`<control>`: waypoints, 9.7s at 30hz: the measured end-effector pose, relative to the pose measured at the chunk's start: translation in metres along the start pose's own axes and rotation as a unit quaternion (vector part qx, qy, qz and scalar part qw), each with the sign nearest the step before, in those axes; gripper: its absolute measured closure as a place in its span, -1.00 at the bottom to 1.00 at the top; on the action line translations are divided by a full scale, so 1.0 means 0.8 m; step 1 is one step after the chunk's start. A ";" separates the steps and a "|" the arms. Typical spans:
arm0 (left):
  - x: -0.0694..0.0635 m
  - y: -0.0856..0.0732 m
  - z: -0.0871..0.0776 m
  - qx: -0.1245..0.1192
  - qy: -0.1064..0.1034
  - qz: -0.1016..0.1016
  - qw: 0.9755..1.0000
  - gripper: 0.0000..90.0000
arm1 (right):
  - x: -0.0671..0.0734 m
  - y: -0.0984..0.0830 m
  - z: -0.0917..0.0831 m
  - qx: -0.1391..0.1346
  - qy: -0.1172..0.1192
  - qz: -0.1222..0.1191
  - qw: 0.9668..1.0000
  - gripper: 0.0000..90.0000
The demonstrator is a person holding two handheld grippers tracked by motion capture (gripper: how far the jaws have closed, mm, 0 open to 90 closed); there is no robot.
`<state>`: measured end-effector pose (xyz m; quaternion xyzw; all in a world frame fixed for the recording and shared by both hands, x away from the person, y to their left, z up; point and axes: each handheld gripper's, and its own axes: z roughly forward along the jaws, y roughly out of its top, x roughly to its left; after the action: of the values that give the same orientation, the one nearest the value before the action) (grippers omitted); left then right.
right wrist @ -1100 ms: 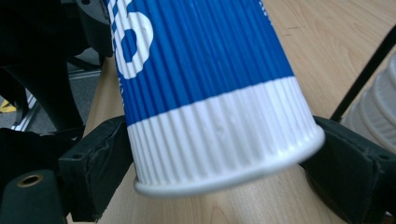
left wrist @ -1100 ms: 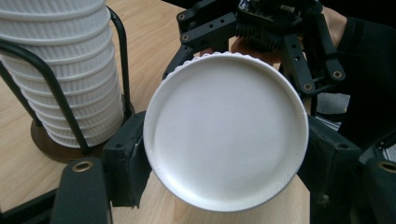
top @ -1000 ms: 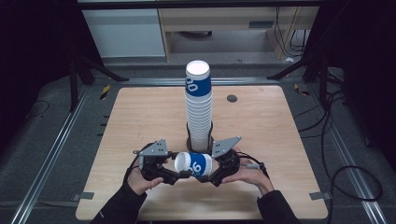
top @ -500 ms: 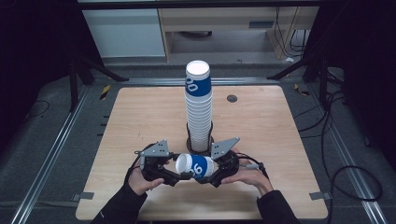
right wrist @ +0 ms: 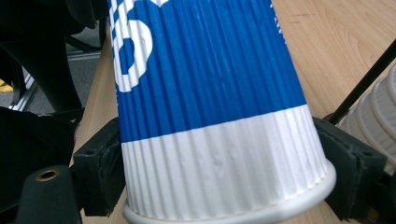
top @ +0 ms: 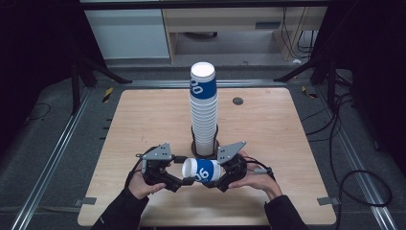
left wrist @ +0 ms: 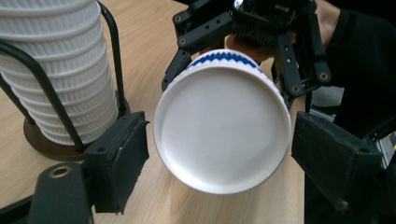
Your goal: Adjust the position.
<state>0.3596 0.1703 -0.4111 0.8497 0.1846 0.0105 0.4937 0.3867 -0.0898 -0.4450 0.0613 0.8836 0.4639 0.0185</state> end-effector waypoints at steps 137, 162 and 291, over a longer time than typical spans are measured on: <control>0.023 -0.026 0.004 0.007 -0.016 0.010 1.000 -0.43 | -0.011 0.001 -0.040 -0.079 -0.024 0.056 0.995 -0.81; 0.007 -0.023 0.021 0.015 -0.052 0.033 0.998 -0.42 | 0.000 0.003 -0.018 -0.081 0.047 0.054 0.994 -0.71; -0.004 -0.020 0.034 -0.027 -0.007 0.028 0.999 -0.41 | -0.001 0.014 -0.012 -0.146 0.048 0.108 0.982 -0.65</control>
<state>0.3571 0.1536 -0.4376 0.8408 0.1569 0.0238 0.5176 0.3876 -0.0917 -0.4305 0.1310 0.7946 0.5892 -0.0652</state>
